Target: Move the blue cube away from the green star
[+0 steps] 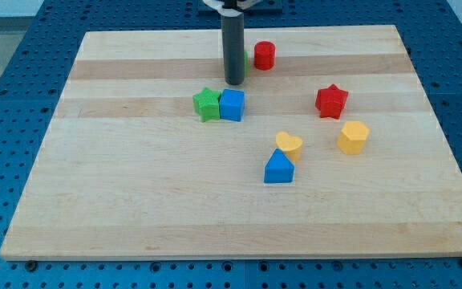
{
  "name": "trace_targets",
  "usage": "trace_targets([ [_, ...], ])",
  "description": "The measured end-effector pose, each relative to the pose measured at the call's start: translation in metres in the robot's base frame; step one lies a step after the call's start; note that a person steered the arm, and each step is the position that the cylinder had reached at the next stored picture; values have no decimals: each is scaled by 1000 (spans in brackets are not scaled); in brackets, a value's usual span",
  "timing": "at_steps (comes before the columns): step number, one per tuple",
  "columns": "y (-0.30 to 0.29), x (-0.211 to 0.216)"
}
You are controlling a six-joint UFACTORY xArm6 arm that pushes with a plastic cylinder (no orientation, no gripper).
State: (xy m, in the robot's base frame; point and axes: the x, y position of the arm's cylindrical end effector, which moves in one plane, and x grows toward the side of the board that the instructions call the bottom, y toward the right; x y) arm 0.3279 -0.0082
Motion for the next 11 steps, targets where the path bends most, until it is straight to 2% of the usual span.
trace_targets([
  [1, 0, 9],
  [3, 0, 90],
  [4, 0, 115],
  [6, 3, 119],
  [8, 56, 119],
  [11, 97, 124],
])
